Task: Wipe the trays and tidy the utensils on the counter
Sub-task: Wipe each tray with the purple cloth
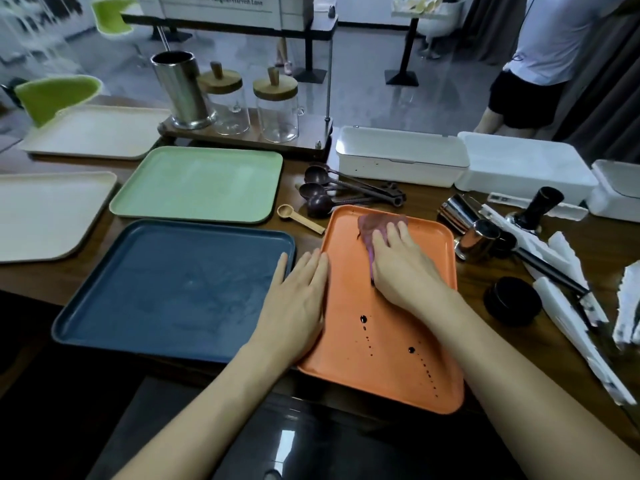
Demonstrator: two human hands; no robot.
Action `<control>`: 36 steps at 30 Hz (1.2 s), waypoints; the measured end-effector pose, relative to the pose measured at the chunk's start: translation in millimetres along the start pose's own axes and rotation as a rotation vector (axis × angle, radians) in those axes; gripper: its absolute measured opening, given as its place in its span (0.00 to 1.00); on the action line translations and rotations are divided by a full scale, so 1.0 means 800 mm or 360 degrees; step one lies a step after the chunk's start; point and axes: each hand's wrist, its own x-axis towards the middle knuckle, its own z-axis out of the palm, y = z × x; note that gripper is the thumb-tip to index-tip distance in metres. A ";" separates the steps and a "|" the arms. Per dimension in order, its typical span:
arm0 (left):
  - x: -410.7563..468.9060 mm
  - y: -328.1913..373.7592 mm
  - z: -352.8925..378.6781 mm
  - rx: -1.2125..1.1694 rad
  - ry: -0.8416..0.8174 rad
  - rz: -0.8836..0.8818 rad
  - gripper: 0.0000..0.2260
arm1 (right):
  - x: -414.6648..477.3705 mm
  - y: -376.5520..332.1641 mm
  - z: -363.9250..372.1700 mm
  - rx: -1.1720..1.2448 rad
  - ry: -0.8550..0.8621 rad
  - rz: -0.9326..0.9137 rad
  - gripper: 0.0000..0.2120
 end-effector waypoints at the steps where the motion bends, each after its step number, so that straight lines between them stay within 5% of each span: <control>1: 0.001 0.000 -0.001 -0.0013 -0.0008 0.0007 0.37 | 0.009 -0.002 0.001 0.0019 0.0023 -0.0008 0.27; 9: 0.001 0.000 -0.001 -0.0047 -0.0058 0.0012 0.37 | 0.024 -0.033 0.009 0.0089 0.0086 -0.0208 0.29; 24: 0.004 0.001 -0.018 0.0039 -0.0199 -0.0050 0.29 | -0.007 0.012 0.008 0.0223 0.0169 0.0381 0.28; 27: 0.025 -0.007 -0.022 -0.0050 -0.0087 0.0033 0.35 | -0.008 0.014 0.006 0.0276 0.0191 0.0384 0.28; 36: 0.018 -0.018 -0.019 0.0085 -0.0110 0.0162 0.36 | 0.010 -0.026 0.012 0.0346 0.0150 -0.0043 0.26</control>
